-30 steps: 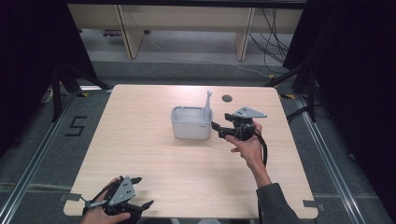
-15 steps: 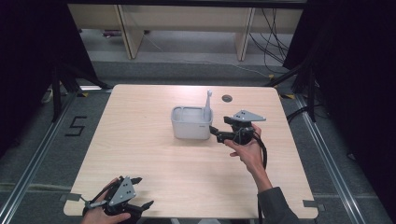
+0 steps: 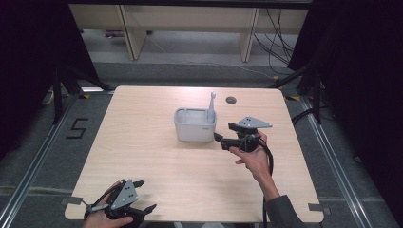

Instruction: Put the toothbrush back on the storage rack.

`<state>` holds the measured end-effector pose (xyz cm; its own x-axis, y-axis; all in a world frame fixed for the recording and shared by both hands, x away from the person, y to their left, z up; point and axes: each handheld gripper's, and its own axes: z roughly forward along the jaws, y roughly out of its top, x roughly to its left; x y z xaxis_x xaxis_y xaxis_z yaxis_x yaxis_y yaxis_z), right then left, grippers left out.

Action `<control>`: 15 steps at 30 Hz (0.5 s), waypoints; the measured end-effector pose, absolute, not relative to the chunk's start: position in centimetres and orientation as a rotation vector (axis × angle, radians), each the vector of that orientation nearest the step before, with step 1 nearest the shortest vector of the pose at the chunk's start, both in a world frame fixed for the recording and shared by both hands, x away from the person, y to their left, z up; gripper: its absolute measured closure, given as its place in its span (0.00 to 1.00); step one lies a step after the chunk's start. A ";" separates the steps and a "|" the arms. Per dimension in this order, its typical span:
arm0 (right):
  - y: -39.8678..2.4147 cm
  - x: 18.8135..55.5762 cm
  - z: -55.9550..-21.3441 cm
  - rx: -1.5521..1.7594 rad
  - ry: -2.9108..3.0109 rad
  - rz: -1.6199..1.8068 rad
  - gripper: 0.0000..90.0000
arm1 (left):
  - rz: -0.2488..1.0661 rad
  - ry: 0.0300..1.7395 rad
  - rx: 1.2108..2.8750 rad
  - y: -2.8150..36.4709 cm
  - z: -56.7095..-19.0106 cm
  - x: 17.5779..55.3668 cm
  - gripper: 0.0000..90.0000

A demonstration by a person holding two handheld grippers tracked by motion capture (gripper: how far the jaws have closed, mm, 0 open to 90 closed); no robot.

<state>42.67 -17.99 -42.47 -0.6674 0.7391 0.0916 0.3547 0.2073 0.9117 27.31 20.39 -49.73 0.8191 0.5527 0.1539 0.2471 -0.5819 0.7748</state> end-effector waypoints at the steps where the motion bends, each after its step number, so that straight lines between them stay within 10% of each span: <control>1: -17.9 42.5 -42.5 1.028 2.119 1.440 0.29 | 0.482 0.585 2.203 20.4 -49.7 27.3 0.16; 15: -17.5 41.0 -43.7 1.034 2.166 1.427 0.25 | 0.478 0.587 2.201 20.4 -49.7 27.3 0.16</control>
